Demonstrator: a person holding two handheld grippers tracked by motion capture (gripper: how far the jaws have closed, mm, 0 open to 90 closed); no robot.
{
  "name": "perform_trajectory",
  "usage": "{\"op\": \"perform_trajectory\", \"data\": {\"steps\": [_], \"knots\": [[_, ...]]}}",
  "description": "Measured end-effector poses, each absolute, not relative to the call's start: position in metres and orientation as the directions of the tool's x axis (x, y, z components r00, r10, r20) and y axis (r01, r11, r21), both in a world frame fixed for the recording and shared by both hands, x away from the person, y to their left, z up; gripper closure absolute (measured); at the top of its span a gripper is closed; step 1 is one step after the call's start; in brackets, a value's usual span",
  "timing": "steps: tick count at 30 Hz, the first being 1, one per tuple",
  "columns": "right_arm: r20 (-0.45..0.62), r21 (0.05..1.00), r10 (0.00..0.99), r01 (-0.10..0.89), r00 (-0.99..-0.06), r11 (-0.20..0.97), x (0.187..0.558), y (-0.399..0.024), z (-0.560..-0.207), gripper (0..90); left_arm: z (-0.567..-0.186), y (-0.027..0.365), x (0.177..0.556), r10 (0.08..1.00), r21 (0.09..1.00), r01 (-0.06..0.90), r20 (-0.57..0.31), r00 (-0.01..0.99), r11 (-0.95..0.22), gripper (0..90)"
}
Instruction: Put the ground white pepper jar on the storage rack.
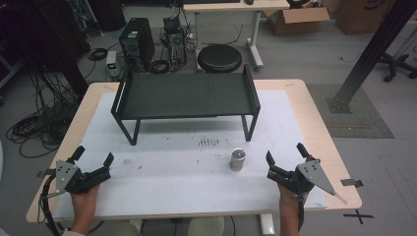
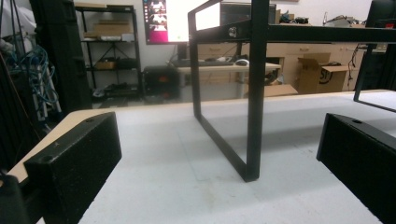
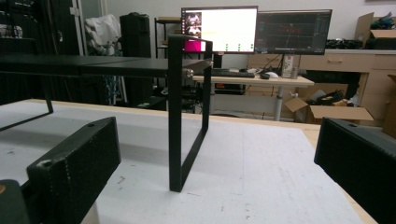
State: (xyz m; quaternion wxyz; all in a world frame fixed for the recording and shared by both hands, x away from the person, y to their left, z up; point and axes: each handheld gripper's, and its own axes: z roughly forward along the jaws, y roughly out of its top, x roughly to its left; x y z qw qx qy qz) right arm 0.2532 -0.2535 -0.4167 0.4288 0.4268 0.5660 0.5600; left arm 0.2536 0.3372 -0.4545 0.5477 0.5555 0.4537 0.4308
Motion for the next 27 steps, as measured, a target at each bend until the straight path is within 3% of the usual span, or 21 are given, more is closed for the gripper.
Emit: {"op": "perform_trajectory", "data": {"steps": [27], "knots": [[-0.018, 0.999, 0.912, 0.024, -0.409, 0.03, 0.237, -0.206, -0.397, 0.3, -0.454, 0.337, 0.254, 0.976, 0.999, 0.033, -0.017, 0.217, 0.01, 0.2]]}}
